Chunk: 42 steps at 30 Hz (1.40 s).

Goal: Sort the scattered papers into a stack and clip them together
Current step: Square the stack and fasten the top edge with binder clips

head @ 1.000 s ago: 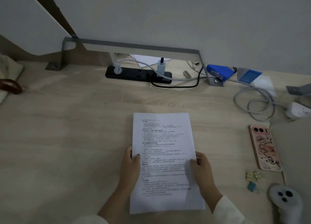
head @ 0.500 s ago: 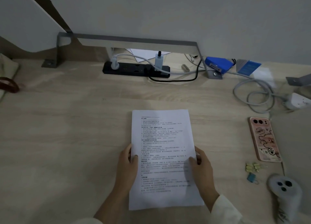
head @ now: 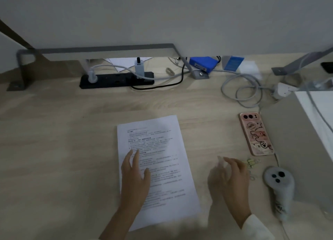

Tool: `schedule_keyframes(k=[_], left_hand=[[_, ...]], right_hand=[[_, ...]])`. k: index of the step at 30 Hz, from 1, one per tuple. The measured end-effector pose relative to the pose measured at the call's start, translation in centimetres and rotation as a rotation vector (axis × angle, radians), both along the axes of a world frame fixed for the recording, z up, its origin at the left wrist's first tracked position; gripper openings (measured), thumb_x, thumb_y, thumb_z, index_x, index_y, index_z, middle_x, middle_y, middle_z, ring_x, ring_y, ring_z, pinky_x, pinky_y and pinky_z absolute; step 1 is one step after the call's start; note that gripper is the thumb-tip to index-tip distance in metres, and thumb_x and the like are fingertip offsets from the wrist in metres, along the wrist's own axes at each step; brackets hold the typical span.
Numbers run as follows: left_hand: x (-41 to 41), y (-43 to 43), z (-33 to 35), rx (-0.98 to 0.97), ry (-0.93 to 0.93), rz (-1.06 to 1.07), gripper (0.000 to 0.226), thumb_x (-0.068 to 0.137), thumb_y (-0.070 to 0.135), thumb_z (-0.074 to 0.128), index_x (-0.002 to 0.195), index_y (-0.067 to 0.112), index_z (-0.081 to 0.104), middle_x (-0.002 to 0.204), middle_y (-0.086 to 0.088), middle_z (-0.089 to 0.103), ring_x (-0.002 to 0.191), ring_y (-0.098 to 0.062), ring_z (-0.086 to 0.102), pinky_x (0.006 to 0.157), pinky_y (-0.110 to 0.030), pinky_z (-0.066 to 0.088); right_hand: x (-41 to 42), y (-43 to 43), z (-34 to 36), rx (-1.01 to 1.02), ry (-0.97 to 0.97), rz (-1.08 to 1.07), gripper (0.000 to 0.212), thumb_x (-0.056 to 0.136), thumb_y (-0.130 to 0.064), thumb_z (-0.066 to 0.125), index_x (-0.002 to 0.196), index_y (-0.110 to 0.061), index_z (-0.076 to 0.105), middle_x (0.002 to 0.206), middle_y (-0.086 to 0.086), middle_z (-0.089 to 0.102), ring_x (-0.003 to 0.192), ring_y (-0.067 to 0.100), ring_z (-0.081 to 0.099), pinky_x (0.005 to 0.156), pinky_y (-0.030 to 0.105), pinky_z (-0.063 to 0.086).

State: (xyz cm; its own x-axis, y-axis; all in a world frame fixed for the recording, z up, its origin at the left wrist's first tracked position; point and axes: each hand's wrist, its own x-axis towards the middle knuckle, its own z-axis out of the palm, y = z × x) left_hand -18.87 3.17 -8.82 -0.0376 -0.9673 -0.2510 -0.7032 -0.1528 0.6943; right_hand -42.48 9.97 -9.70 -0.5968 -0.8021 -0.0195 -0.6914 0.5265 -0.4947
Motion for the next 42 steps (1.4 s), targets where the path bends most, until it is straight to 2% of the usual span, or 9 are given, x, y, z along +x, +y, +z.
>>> schedule_keyframes(k=[7,12,15,21,26,30,34,38,42], left_hand=[[-2.9,-0.2,-2.4,-0.148,-0.345,-0.414,0.081,0.078,0.063,0.029,0.146,0.021,0.019,0.156,-0.004,0.013,0.140,-0.018,-0.002,0.111,-0.028,-0.002],[-3.1,-0.2,-3.1,-0.034,-0.390,-0.443,0.112,0.051,0.090,0.003,0.144,0.029,-0.009,0.156,0.003,-0.014,0.134,-0.009,-0.025,0.111,-0.030,-0.013],[-3.3,-0.3,-2.7,-0.014,-0.421,-0.449,0.105,0.056,0.083,0.008,0.145,0.029,-0.007,0.157,0.003,-0.014,0.133,-0.008,-0.025,0.110,-0.031,-0.012],[-3.5,-0.5,-2.8,0.007,-0.429,-0.465,0.099,0.063,0.077,0.016,0.147,0.026,0.001,0.157,0.001,-0.005,0.135,-0.010,-0.018,0.111,-0.028,-0.012],[-3.2,-0.5,-2.9,0.073,-0.535,-0.520,0.082,0.070,0.070,0.034,0.135,0.019,0.037,0.137,-0.008,0.051,0.128,-0.022,0.029,0.099,-0.037,0.038],[-3.1,-0.4,-3.1,0.052,-0.556,-0.536,0.083,0.073,0.071,0.033,0.138,0.020,0.034,0.144,-0.006,0.044,0.132,-0.022,0.026,0.108,-0.038,0.031],[-3.2,-0.5,-2.9,0.032,-0.505,-0.505,0.085,0.076,0.069,0.036,0.146,0.025,0.017,0.156,-0.002,0.012,0.139,-0.015,0.001,0.118,-0.030,-0.002],[-3.4,-0.3,-3.4,0.067,-0.561,-0.493,0.084,0.069,0.074,0.033,0.135,0.023,0.039,0.142,-0.002,0.046,0.131,-0.018,0.028,0.113,-0.037,0.026],[-3.6,-0.6,-2.8,0.049,-0.450,-0.465,0.086,0.082,0.064,0.037,0.146,0.027,-0.004,0.151,0.005,-0.019,0.137,-0.010,-0.024,0.112,-0.032,-0.013]], right_hand=[[-5.6,1.4,0.2,0.171,-0.071,-0.146,0.058,0.089,-0.023,0.053,0.141,-0.014,0.029,0.152,0.019,0.013,0.141,0.036,0.014,0.111,0.051,0.023],[-4.9,1.6,-1.9,0.143,-0.081,-0.115,0.052,0.094,-0.021,0.040,0.143,-0.011,0.026,0.153,0.016,0.017,0.141,0.032,0.019,0.113,0.043,0.026],[-3.3,1.2,-2.9,0.077,-0.082,-0.058,0.050,0.096,-0.020,0.033,0.143,-0.007,0.025,0.153,0.016,0.020,0.143,0.026,0.016,0.115,0.033,0.017],[-1.0,-2.0,-4.1,0.025,-0.043,0.122,0.048,0.095,-0.016,0.032,0.139,0.000,0.030,0.146,0.025,0.030,0.137,0.034,0.028,0.112,0.042,0.027],[0.0,-6.0,-4.7,0.051,-0.026,0.265,0.049,0.095,-0.019,0.027,0.139,0.001,0.032,0.146,0.025,0.033,0.136,0.034,0.030,0.112,0.041,0.026],[0.5,-8.7,-4.2,0.069,-0.042,0.379,0.049,0.097,-0.019,0.027,0.143,-0.002,0.026,0.151,0.019,0.024,0.142,0.028,0.020,0.116,0.037,0.017],[0.3,-10.6,-3.0,0.032,-0.114,0.380,0.044,0.095,-0.019,0.042,0.137,-0.008,0.040,0.146,0.011,0.036,0.137,0.023,0.030,0.112,0.032,0.026],[-0.4,-12.5,-2.0,-0.022,-0.141,0.322,0.026,0.091,-0.012,0.050,0.112,-0.005,0.064,0.117,0.011,0.057,0.111,0.025,0.049,0.090,0.024,0.037],[-1.1,-14.4,-1.6,-0.029,-0.286,0.305,0.020,0.088,-0.001,0.051,0.095,-0.005,0.069,0.098,0.009,0.058,0.097,0.027,0.054,0.081,0.020,0.035]])
